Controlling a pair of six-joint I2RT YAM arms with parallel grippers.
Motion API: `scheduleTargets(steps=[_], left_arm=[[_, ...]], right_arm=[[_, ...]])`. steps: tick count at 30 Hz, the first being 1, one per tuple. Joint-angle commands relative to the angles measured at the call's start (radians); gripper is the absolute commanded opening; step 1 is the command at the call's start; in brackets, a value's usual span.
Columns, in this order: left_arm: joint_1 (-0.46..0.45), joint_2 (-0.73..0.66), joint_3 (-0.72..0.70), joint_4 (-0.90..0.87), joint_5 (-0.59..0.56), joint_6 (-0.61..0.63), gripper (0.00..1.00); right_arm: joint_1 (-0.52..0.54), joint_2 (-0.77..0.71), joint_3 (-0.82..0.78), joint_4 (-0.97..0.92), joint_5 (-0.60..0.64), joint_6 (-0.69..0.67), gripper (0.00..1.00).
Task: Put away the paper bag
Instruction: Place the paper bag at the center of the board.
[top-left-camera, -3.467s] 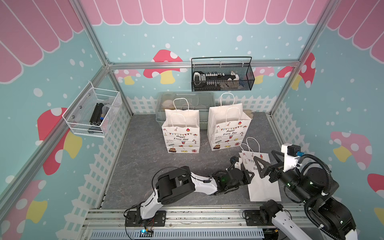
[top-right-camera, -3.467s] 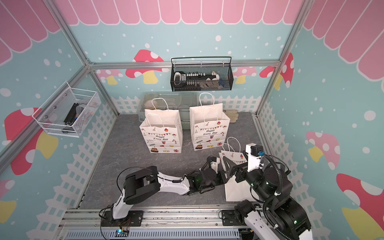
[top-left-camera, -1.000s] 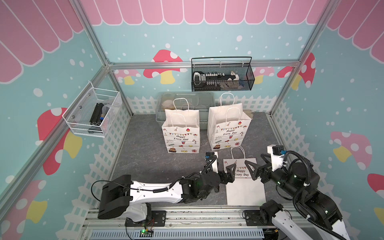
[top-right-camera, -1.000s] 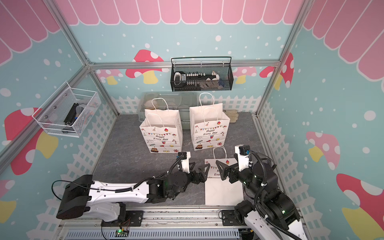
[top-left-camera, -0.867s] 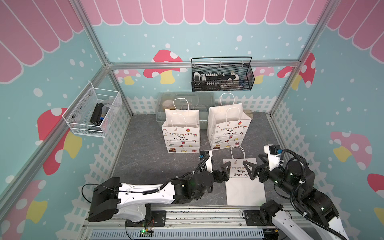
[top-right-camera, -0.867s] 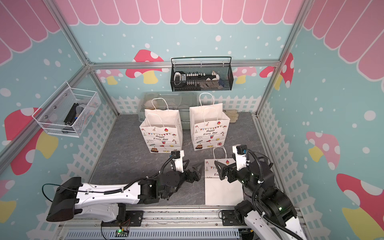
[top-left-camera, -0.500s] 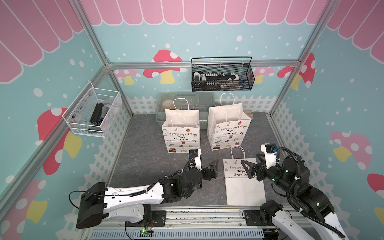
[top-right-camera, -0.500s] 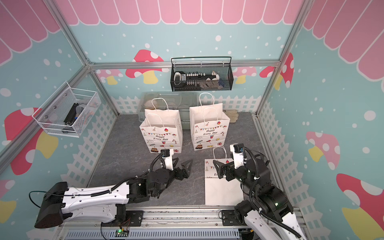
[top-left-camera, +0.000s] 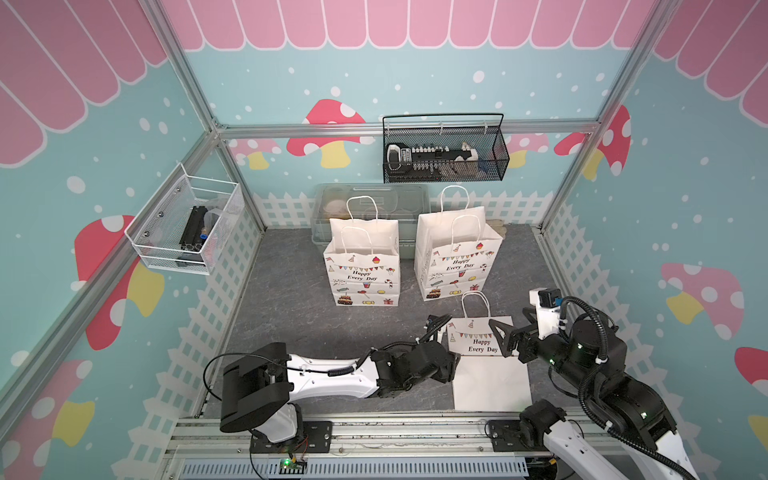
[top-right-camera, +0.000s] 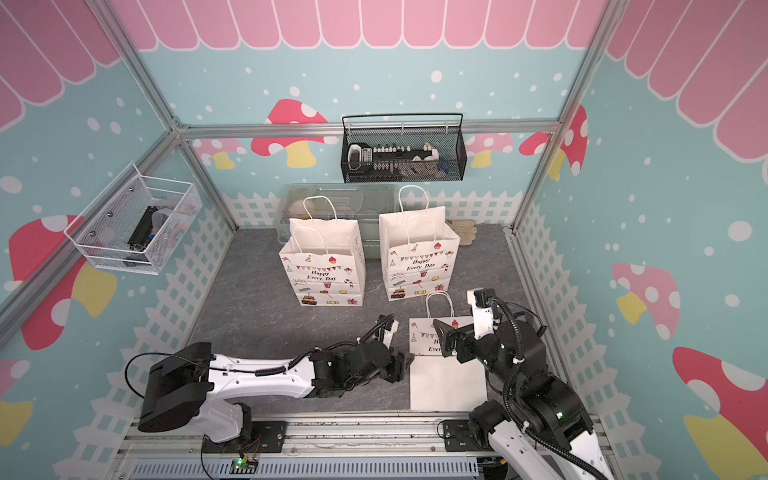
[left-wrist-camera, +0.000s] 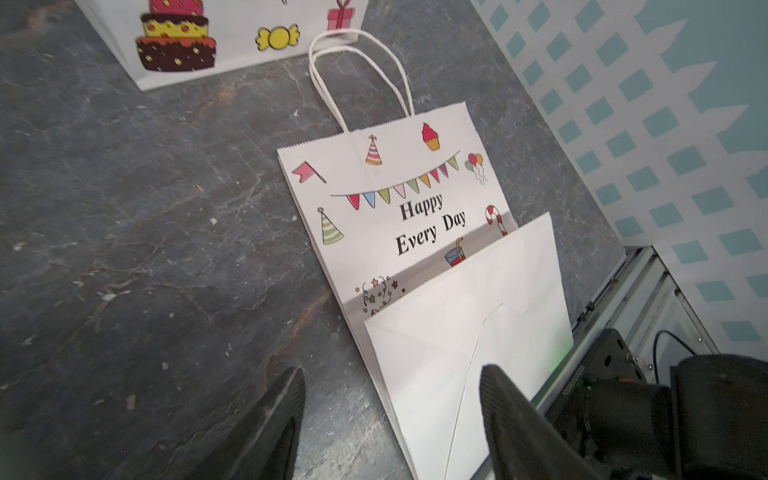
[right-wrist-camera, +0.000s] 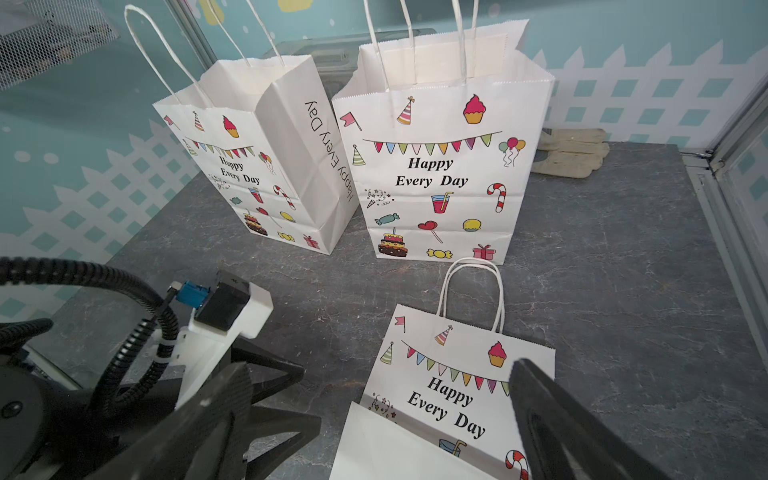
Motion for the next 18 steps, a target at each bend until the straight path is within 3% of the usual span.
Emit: scheduleTargets(steps=[1, 9, 18], left_arm=[[0.008, 0.016, 0.007, 0.028, 0.076, 0.028, 0.66], [0.056, 0.12, -0.005, 0.171, 0.221, 0.019, 0.66], [0.067, 0.21, 0.047, 0.143, 0.245, 0.035, 0.63]], right_arm=[[0.003, -0.02, 0.02, -0.024, 0.042, -0.021, 0.99], [0.003, -0.016, 0.006, -0.023, 0.054, -0.032, 0.99], [0.003, -0.014, -0.02, -0.004, 0.054, -0.035, 0.99]])
